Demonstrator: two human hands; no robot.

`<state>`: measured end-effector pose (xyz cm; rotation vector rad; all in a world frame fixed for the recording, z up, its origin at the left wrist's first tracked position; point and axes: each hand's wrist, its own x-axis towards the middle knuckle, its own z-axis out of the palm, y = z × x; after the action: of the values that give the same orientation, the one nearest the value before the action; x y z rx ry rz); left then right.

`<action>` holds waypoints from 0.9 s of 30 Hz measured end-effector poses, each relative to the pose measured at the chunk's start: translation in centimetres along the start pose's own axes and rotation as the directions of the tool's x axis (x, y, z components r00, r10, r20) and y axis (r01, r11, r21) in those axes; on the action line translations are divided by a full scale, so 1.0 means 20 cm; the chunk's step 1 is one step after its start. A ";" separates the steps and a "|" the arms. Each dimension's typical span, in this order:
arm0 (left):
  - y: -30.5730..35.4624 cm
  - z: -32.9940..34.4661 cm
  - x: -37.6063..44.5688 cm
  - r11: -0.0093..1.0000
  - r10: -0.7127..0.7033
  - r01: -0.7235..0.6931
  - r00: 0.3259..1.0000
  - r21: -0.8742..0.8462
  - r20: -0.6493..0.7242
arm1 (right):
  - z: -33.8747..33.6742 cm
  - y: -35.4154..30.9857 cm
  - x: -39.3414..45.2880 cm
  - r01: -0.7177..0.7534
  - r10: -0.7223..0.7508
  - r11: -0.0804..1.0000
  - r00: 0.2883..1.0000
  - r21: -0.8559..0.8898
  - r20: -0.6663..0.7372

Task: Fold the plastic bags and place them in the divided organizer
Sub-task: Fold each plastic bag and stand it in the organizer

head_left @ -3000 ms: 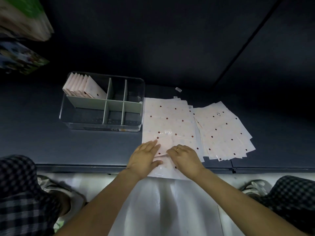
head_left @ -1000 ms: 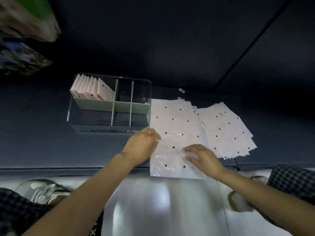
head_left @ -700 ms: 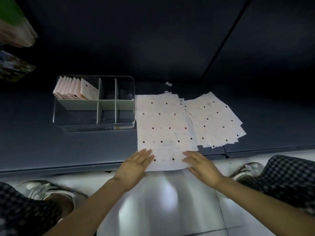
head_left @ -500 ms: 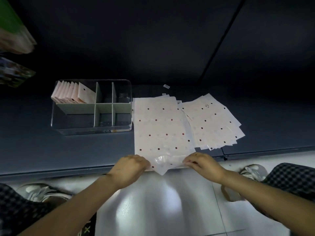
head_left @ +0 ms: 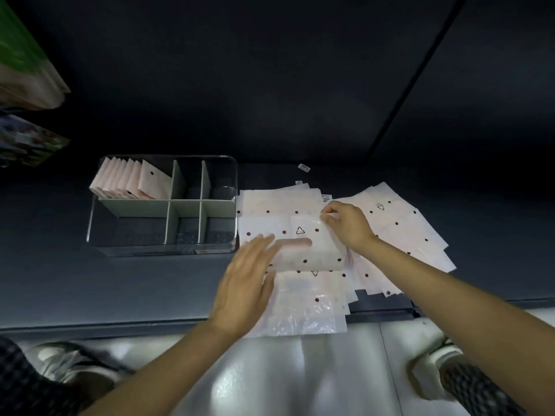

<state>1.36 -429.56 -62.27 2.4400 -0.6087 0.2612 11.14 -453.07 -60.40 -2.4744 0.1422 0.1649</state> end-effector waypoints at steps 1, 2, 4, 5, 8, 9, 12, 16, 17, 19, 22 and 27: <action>-0.02 0.03 -0.02 0.997 0.030 -0.035 0.997 0.065 0.073 | 0.02 0.01 0.05 -0.025 0.025 1.000 1.000 -0.012 -0.008; -0.04 0.06 -0.03 0.990 0.044 -0.062 0.989 0.125 0.143 | 0.05 0.02 0.09 -0.045 0.044 0.999 0.999 -0.031 -0.014; -0.07 0.10 -0.06 0.968 0.042 -0.104 0.964 0.228 0.262 | 0.09 0.05 0.16 -0.076 0.074 0.995 0.997 -0.070 -0.021; -0.09 0.12 -0.07 0.952 0.032 -0.123 0.951 0.280 0.307 | 0.11 0.06 0.19 -0.088 0.086 0.992 0.996 -0.090 -0.027; -0.13 0.15 -0.09 0.920 -0.049 -0.121 0.907 0.372 0.418 | 0.16 0.09 0.25 -0.107 0.100 0.983 0.994 -0.147 -0.051; -0.14 0.16 -0.10 0.917 -0.069 -0.116 0.897 0.382 0.437 | 0.18 0.09 0.26 -0.113 0.106 0.980 0.993 -0.165 -0.053; -0.17 0.20 -0.10 0.911 -0.068 -0.135 0.884 0.390 0.463 | 0.20 0.09 0.27 -0.114 0.100 0.960 0.993 -0.258 -0.069; -0.17 0.22 -0.10 0.916 -0.093 -0.113 0.873 0.384 0.479 | 0.22 0.03 0.13 0.003 -0.075 0.946 0.975 -0.325 -0.209; -0.17 0.22 -0.10 0.916 -0.113 -0.096 0.869 0.389 0.481 | 0.24 0.00 0.05 0.114 -0.181 0.944 0.963 -0.309 -0.199; -0.16 0.22 -0.10 0.909 -0.149 -0.068 0.868 0.410 0.474 | 0.31 -0.05 -0.13 0.385 -0.436 0.864 0.895 -0.325 -0.097; -0.18 0.25 -0.10 0.910 -0.132 -0.113 0.834 0.400 0.535 | 0.46 -0.04 -0.38 0.612 -0.550 0.671 0.789 -0.419 0.272; -0.22 0.26 -0.11 0.913 -0.115 -0.130 0.829 0.388 0.548 | 0.45 0.21 -0.50 0.450 -0.278 0.724 0.884 -0.523 0.375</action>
<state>1.81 -428.73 -69.39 2.9422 -0.8855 -0.3975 -0.05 -450.15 -68.49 -3.0076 -0.6233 0.4330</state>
